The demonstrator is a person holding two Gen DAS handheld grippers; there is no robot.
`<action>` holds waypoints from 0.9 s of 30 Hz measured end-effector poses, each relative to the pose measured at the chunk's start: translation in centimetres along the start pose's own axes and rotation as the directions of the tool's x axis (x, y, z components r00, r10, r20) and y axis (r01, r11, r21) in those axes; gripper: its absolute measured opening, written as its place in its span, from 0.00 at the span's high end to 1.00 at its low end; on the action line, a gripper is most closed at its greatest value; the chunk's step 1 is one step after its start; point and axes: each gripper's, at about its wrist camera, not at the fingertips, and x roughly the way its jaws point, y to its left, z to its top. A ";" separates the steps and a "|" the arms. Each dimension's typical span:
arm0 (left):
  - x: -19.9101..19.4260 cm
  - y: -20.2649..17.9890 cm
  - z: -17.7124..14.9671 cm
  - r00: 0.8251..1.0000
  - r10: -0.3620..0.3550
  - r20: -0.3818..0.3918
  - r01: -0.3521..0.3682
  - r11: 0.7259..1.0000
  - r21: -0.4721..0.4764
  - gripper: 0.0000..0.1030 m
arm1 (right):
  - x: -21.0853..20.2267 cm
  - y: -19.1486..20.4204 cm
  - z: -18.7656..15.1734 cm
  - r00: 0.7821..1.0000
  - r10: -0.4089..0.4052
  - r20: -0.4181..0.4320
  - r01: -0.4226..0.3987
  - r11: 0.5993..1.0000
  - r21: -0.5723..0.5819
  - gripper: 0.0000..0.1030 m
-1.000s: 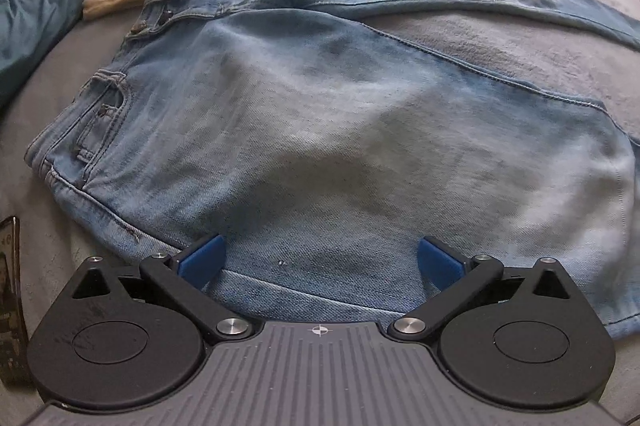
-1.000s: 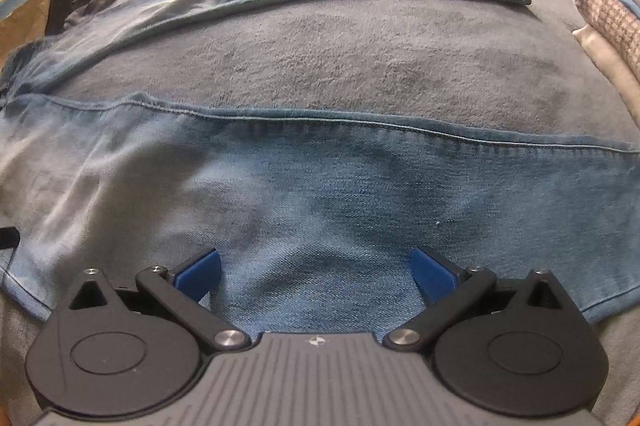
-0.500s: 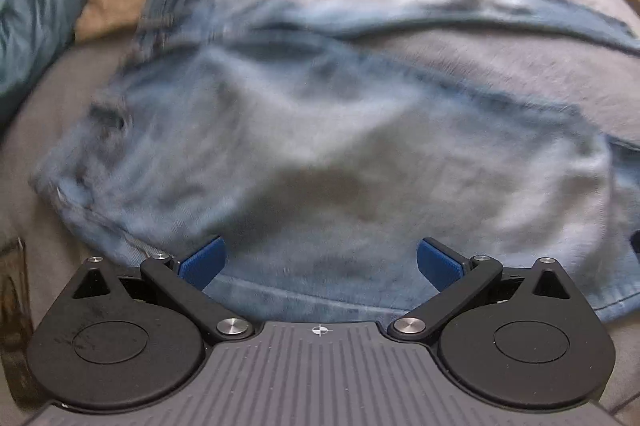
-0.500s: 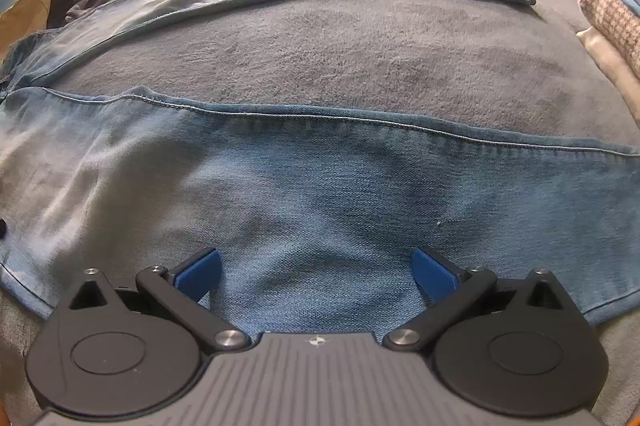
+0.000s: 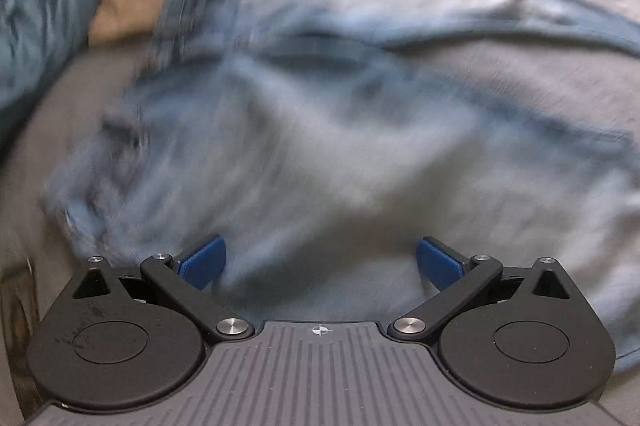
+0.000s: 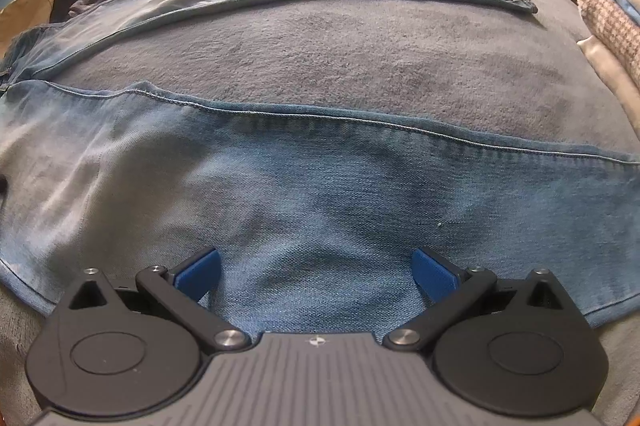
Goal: Fold clothes
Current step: 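Lift both grippers off the jeans and move toward the waistband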
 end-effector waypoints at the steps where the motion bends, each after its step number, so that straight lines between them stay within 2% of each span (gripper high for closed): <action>1: 0.0 0.3 -0.2 1.000 -0.008 0.003 0.008 1.000 -0.015 0.00 | 0.0 0.0 0.0 1.000 0.000 0.000 0.000 1.000 -0.002 0.00; 8: 0.0 0.1 -0.2 1.000 -0.004 -0.001 0.004 1.000 0.006 0.00 | -0.1 0.1 0.0 1.000 0.004 -0.003 -0.004 1.000 -0.015 0.00; 12: 0.5 0.8 0.2 0.998 -0.057 -0.004 0.057 0.997 0.043 0.00 | -0.4 0.1 0.2 1.000 0.010 -0.009 -0.010 1.000 -0.028 0.00; 15: 0.7 1.2 0.4 0.996 -0.087 0.000 0.087 0.995 0.054 0.00 | -1.0 0.6 0.5 1.000 -0.002 0.018 0.002 0.999 -0.050 0.00; 17: 0.4 0.9 0.5 0.998 -0.066 0.012 0.065 0.997 0.036 0.00 | -2.2 1.1 1.2 0.995 0.030 0.090 -0.023 0.997 -0.077 0.00; 20: -0.2 0.5 0.5 0.999 -0.033 0.035 0.032 0.999 0.008 0.00 | -4.1 1.8 2.2 0.977 0.081 0.195 -0.058 0.991 -0.123 0.00; 22: -1.3 0.9 0.6 0.995 -0.017 0.100 0.018 1.000 -0.006 0.00 | -5.3 2.5 3.8 0.956 0.141 0.257 -0.101 0.982 -0.161 0.00; 24: -2.8 1.8 0.7 0.981 0.002 0.196 0.004 1.000 -0.028 0.00 | -6.3 3.2 5.6 0.930 0.203 0.306 -0.145 0.969 -0.202 0.00; 27: -4.2 4.2 0.9 0.943 0.075 0.324 -0.039 0.993 -0.115 0.00 | -6.9 5.0 8.7 0.890 0.296 0.347 -0.208 0.941 -0.269 0.00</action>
